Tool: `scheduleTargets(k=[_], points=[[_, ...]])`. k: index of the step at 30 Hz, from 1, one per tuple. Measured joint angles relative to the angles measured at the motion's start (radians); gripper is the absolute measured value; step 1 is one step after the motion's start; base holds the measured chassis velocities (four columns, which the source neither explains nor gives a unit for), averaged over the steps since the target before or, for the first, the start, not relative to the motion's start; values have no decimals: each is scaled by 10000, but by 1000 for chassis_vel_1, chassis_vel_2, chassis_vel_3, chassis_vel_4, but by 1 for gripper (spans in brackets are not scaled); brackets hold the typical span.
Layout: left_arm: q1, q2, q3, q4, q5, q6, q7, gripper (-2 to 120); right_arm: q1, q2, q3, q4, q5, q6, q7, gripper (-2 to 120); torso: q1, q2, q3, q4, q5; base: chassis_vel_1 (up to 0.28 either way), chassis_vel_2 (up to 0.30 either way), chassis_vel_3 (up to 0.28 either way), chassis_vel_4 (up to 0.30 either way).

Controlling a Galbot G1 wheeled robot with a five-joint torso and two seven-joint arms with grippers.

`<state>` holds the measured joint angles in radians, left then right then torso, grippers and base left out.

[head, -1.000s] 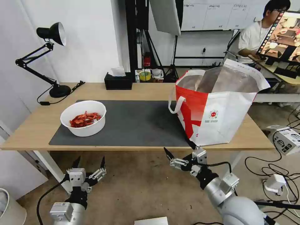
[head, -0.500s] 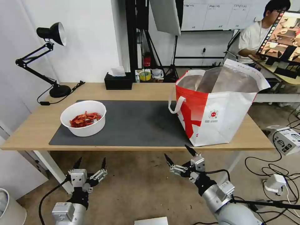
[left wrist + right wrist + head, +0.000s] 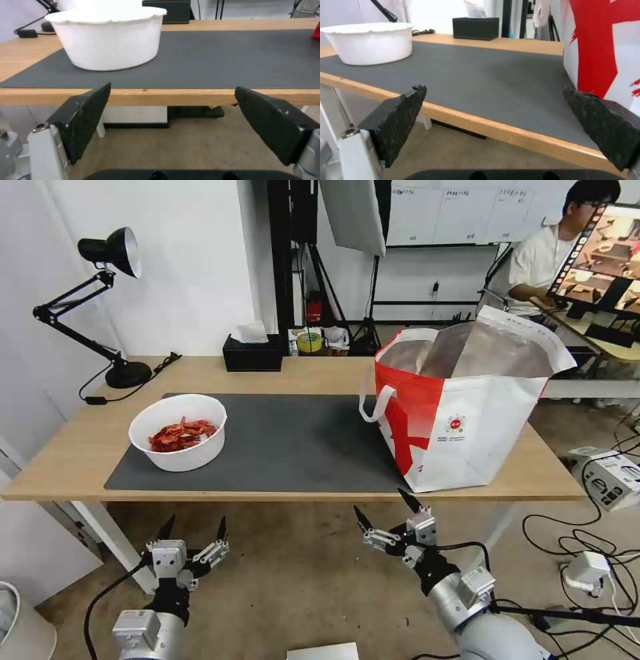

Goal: Pick up the trash from the table and place it into the takeout bag.

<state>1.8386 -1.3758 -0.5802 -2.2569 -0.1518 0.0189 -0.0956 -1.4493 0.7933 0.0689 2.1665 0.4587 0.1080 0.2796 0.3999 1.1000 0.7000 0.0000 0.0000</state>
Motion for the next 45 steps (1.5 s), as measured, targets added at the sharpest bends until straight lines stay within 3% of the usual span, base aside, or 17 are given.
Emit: scheduleTargets(k=[12,18,21,23,25,26,28,31,33,34,38,43,45], points=[[-88,128,-93,13,-255,40,-44,100,6,-15,-8,-6,-74,-12,63,100,0,-2,0,0,-1,0,0,0,0],[-446,760,-619,-627,-1264,784,-441,100,6,-18,-8,-6,-74,-18,64,100,0,-2,0,1,0,0,0,0,0],[-989,1543,-1226,-1182,-2608,1874,-1448,100,7,-20,-7,-6,-74,-22,63,100,0,-1,0,1,0,0,0,0,0],[-1211,1817,-1400,-1255,-3034,2137,-1754,100,7,-21,-7,-6,-74,-23,63,100,0,-1,0,2,-1,0,0,0,0],[-1719,2578,-1899,-1333,-4339,2672,-2290,100,7,-21,-5,-6,-73,-25,62,100,1,-1,0,-2,-2,0,0,0,0],[-1719,2578,-1899,-1333,-4339,2672,-2290,100,7,-21,-5,-6,-73,-25,62,100,1,-1,0,-2,-2,0,0,0,0],[-2025,3371,-2370,-1342,-5530,3062,-2491,100,7,-21,-5,-5,-71,-27,61,100,1,-1,1,0,-5,0,0,0,0],[-2262,4118,-2707,-1261,-6330,3390,-2629,100,7,-22,-4,-3,-71,-28,60,100,0,-1,1,0,0,0,0,0,0],[-2690,5030,-2959,-1001,-7348,3698,-2865,100,7,-22,-4,-2,-69,-30,58,100,1,-1,1,1,-1,0,0,0,0],[-2690,5030,-2959,-1001,-7348,3698,-2865,100,7,-22,-4,-2,-69,-30,58,100,1,-1,1,1,-1,0,0,0,0],[-3948,6277,-2636,-185,-9258,4241,-3389,100,7,-23,-4,1,-65,-34,57,100,0,-1,1,0,-1,0,0,0,0],[-5096,6899,-2139,657,-10444,4873,-3735,100,8,-23,-4,3,-63,-35,56,100,1,-1,2,0,-3,0,0,0,0],[-5917,7268,-1865,1336,-11108,5306,-3867,100,8,-23,-4,3,-62,-35,55,100,1,-1,1,-1,-2,0,0,0,0]])
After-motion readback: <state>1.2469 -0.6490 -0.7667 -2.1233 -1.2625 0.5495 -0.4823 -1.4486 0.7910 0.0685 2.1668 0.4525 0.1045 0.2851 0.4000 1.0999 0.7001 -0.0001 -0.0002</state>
